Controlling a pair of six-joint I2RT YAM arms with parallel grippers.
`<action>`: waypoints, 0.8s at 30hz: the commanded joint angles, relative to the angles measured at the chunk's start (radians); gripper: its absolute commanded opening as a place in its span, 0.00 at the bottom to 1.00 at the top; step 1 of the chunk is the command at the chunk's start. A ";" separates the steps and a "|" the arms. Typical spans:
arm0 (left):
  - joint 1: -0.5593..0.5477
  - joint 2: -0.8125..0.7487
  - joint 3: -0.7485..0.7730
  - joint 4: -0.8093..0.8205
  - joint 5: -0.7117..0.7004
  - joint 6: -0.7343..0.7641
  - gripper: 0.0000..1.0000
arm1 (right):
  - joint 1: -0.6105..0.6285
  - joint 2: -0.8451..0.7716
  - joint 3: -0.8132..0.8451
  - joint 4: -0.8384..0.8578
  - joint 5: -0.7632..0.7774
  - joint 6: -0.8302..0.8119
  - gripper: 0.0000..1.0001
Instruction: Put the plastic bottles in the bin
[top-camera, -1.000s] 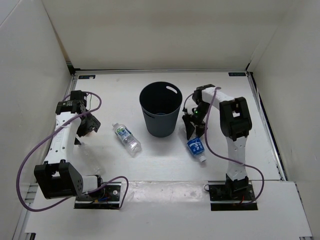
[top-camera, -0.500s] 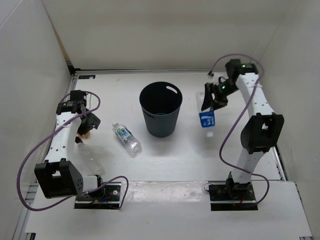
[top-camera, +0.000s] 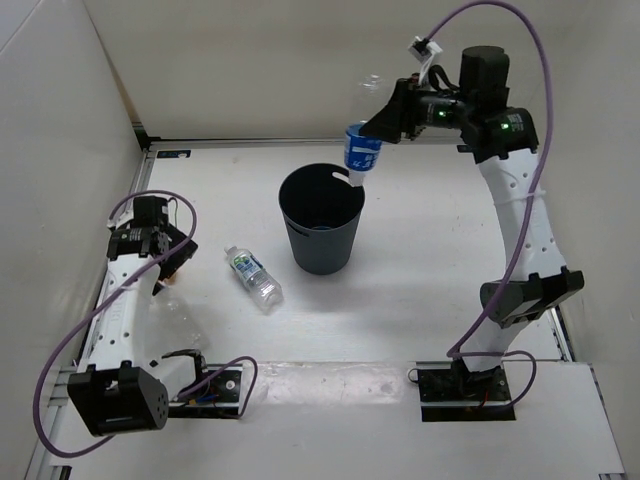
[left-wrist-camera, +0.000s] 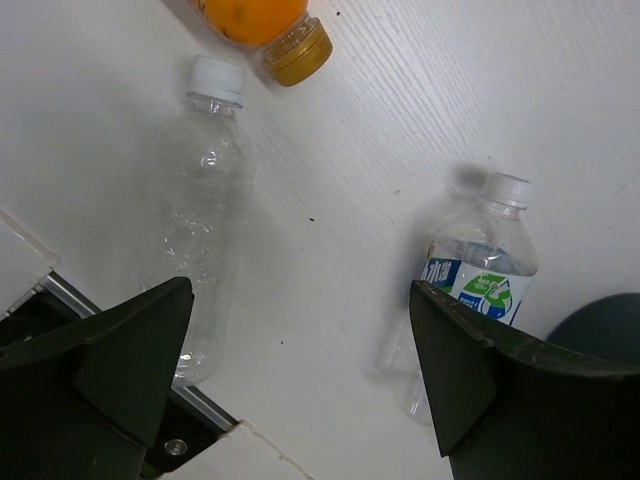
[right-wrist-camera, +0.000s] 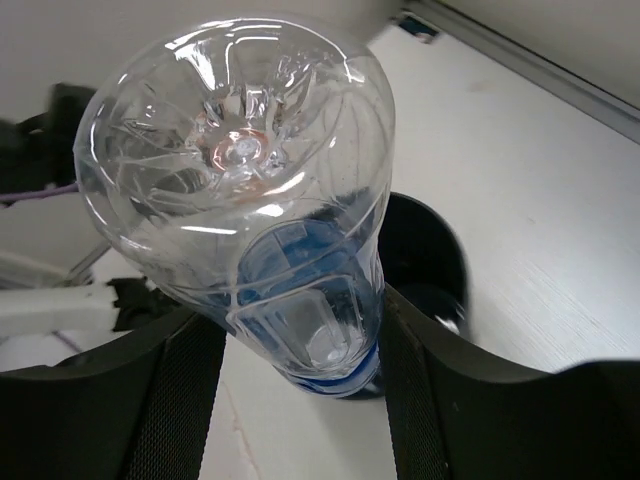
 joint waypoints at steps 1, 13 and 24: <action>0.012 0.018 -0.014 0.017 -0.003 -0.036 1.00 | 0.040 0.022 -0.075 0.247 -0.187 0.084 0.00; 0.050 0.152 0.080 -0.049 0.020 -0.052 1.00 | 0.192 0.079 -0.083 0.096 -0.094 -0.162 0.90; 0.283 0.196 0.081 0.021 0.110 -0.204 1.00 | 0.088 0.065 -0.011 0.164 -0.092 -0.159 0.90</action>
